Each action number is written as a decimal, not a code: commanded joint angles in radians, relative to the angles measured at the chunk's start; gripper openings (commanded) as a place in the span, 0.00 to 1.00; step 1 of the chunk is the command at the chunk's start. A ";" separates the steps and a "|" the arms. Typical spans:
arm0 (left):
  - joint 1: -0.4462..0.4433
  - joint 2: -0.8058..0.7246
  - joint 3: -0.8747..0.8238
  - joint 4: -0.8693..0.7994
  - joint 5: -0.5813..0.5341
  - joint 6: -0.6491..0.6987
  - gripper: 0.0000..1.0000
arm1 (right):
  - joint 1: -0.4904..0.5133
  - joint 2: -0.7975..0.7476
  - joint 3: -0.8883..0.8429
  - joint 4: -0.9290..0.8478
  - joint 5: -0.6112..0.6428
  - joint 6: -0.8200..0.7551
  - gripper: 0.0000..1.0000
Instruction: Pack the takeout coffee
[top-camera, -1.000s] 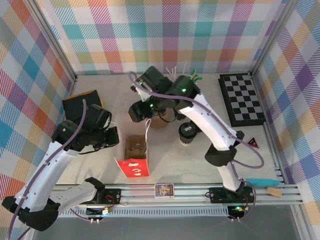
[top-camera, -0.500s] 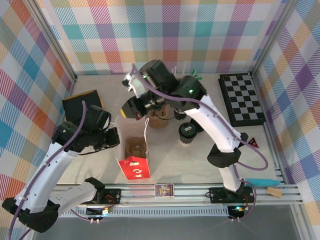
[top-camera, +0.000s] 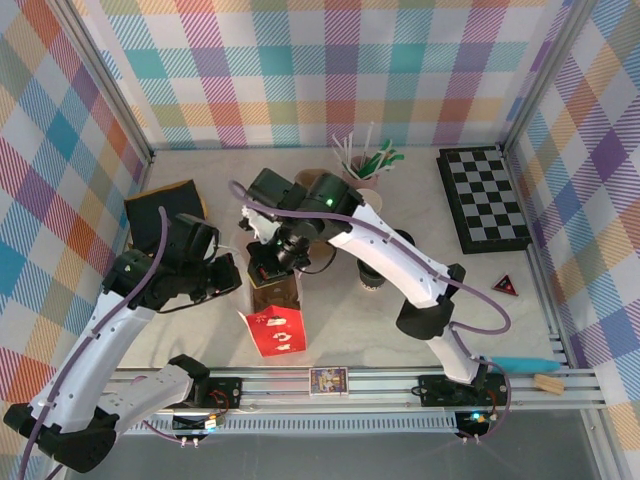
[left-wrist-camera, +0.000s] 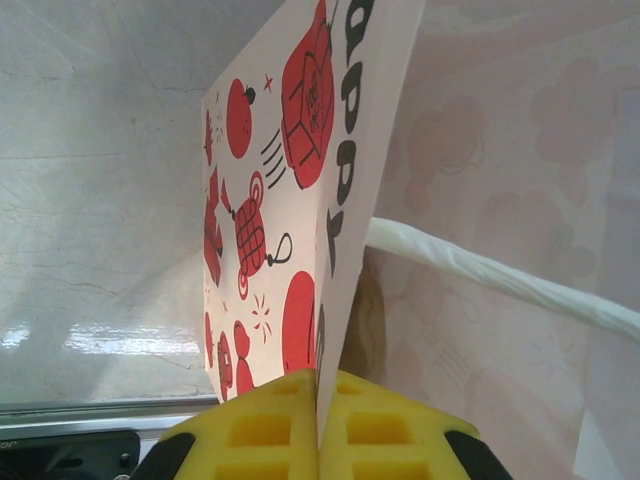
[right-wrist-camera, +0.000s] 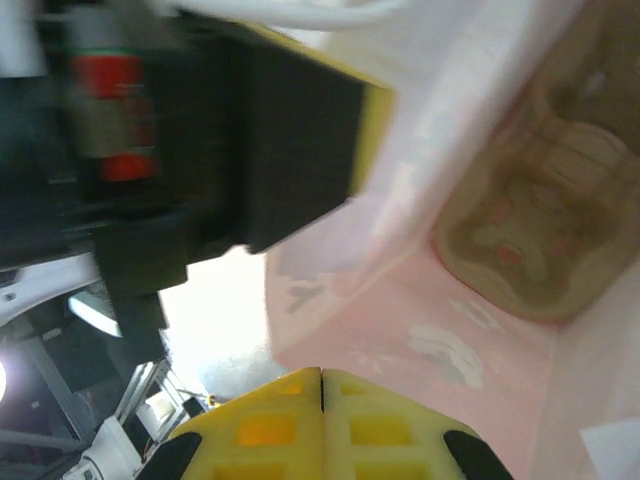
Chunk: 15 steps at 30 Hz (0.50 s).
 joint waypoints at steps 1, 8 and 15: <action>0.006 -0.010 -0.029 0.020 0.017 -0.019 0.00 | 0.007 0.048 0.009 -0.089 0.073 0.064 0.00; 0.007 -0.039 -0.032 0.067 -0.029 0.015 0.00 | 0.025 0.113 0.010 -0.102 0.199 0.054 0.00; 0.006 -0.043 -0.016 0.166 -0.078 0.062 0.00 | 0.023 0.137 -0.031 -0.072 0.253 0.063 0.00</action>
